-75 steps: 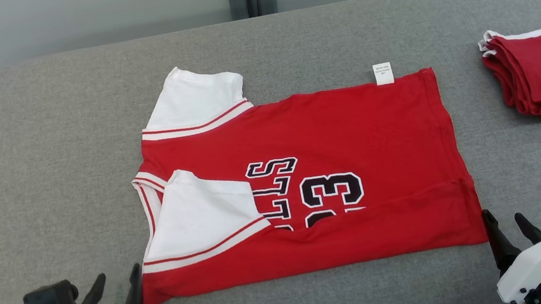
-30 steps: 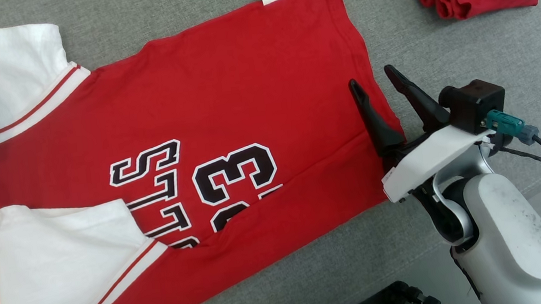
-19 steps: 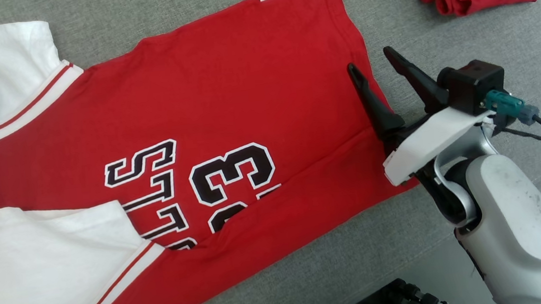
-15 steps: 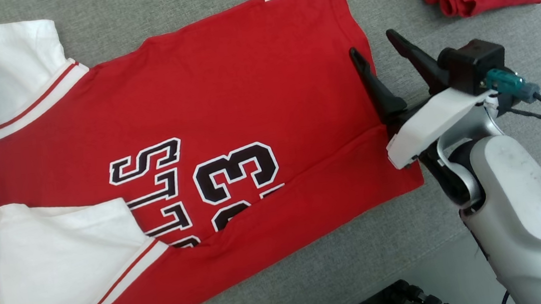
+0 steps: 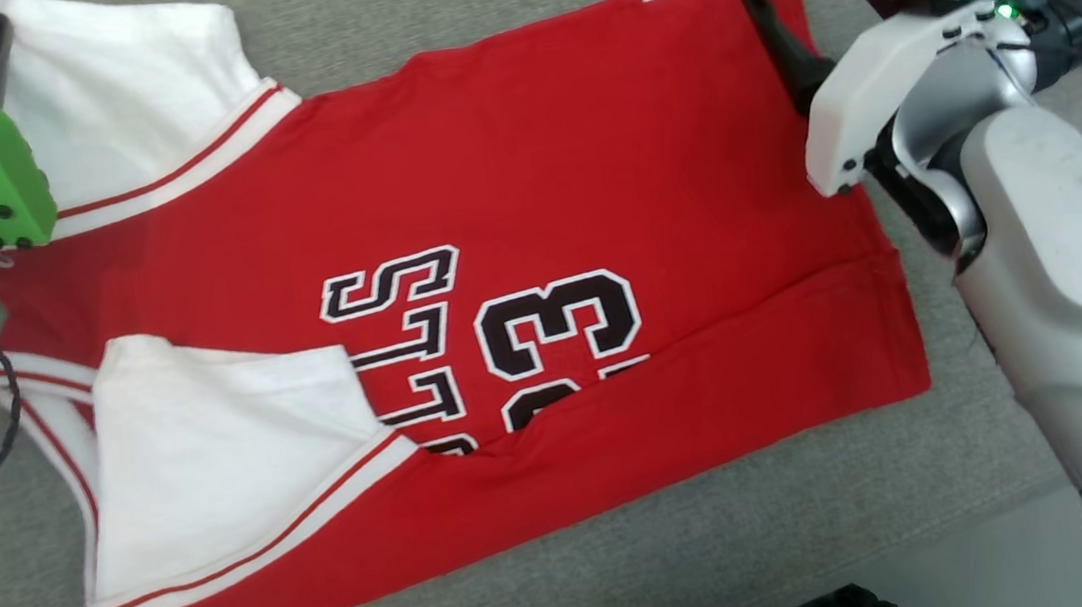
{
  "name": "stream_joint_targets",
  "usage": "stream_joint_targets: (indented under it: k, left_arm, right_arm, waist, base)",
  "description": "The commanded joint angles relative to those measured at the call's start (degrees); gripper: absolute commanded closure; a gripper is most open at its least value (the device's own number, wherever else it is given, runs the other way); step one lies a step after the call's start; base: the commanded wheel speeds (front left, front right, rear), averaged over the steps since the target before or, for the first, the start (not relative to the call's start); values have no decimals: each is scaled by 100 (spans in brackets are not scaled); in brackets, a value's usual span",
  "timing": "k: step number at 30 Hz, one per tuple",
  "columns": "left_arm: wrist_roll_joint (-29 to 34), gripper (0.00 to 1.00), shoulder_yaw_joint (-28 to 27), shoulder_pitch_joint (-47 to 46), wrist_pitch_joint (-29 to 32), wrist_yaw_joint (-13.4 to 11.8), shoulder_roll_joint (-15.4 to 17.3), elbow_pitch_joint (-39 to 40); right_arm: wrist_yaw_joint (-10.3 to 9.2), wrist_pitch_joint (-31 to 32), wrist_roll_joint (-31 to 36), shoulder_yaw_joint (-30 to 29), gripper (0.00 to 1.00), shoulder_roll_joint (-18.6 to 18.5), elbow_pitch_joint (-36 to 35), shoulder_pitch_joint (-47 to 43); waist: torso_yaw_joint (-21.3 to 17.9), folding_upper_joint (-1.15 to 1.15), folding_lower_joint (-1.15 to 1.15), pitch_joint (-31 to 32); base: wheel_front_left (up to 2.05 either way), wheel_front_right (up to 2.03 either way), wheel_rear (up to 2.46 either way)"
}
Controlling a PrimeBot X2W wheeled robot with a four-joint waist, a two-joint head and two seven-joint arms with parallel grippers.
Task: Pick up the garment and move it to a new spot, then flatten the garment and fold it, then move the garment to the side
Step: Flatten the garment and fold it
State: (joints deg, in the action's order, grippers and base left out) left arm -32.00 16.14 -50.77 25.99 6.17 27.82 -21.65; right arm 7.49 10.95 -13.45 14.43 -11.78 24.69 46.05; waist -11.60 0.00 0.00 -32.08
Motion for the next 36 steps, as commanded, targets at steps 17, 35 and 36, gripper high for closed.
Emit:
stream_joint_targets:
  k: [17,35,36]
  left_arm:
    - [-167,100,336,-144,-854,109,-303,-293]
    - [-390,100,736,814,-1928,132,-382,5]
    - [-410,100,752,998,-2012,132,-371,130]
  right_arm:
    - [0,172,25,59,100,-368,1568,961]
    - [-3,-1460,-211,-283,100,-306,1410,-180]
    - [-3,-1544,-251,-353,100,-323,1291,-397]
  waist:
    - [576,0,0,280]
    - [822,0,0,1227]
    - [862,0,0,1309]
  base:
    - [0,0,0]
    - [0,0,0]
    - [0,0,0]
